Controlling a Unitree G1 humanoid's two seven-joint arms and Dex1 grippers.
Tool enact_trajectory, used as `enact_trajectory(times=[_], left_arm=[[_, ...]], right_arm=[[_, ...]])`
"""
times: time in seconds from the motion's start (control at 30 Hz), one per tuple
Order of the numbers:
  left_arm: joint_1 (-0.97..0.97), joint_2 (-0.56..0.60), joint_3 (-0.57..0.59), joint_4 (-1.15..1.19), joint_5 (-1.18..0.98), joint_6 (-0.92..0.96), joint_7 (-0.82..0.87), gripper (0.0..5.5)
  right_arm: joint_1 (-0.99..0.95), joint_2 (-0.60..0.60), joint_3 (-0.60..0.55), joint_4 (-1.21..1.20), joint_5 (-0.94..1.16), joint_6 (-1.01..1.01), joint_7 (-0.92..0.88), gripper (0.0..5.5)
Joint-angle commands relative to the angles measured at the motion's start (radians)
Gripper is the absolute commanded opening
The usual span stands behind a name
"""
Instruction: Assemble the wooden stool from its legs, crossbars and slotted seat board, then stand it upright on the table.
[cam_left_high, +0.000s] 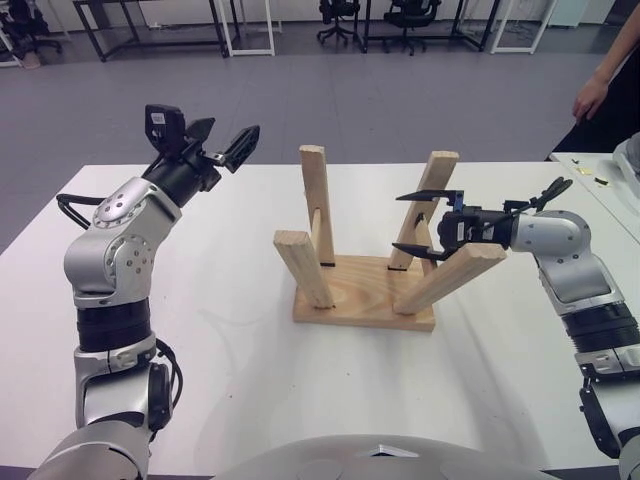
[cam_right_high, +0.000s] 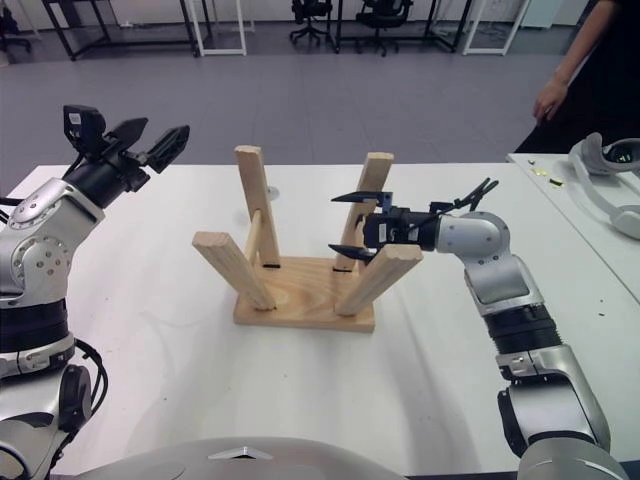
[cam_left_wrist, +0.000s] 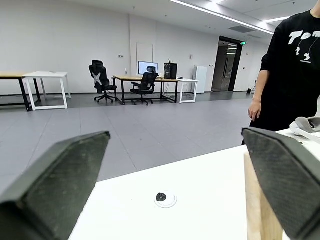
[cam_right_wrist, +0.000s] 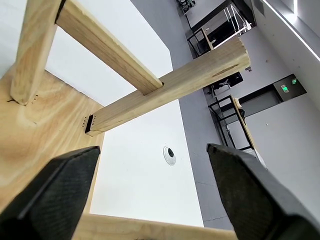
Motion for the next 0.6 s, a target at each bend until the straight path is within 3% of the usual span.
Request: enact_trajectory(times=[0.03,0.13,0.27,0.4,0.5,0.6], left_arm=[[-0.014,0.0,-0.006,-0.019,0.008,0.014,0.01,4.86],[-0.017,-0.01,-0.018,-0.024,0.007,0.014,0.011,4.86],[-0.006,-0.014,0.004,0.001,0.008,-0.011,0.009,4.86],[0.059,-0.002,0.072,0.087,0.013,-0.07,-0.026,4.86],[0.136,0.033,0.07,0.198,0.095,-0.163,-0.066,4.86],[0.225,0.045,-0.003,0.303,0.199,-0.247,-0.114,4.86]], right_arm=[[-0.03,0.031,0.007,0.035,-0.008,0.047,-0.017,4.01],[-0.098,0.066,-0.033,-0.003,0.063,0.109,-0.044,4.01],[-0.193,0.123,-0.165,-0.068,0.274,0.38,-0.141,4.01],[-0.253,0.084,-0.452,-0.021,0.531,0.632,-0.316,4.01],[-0.198,0.002,-0.568,0.123,0.482,0.613,-0.394,4.01],[-0.012,-0.014,-0.517,0.163,0.346,0.594,-0.432,4.01]])
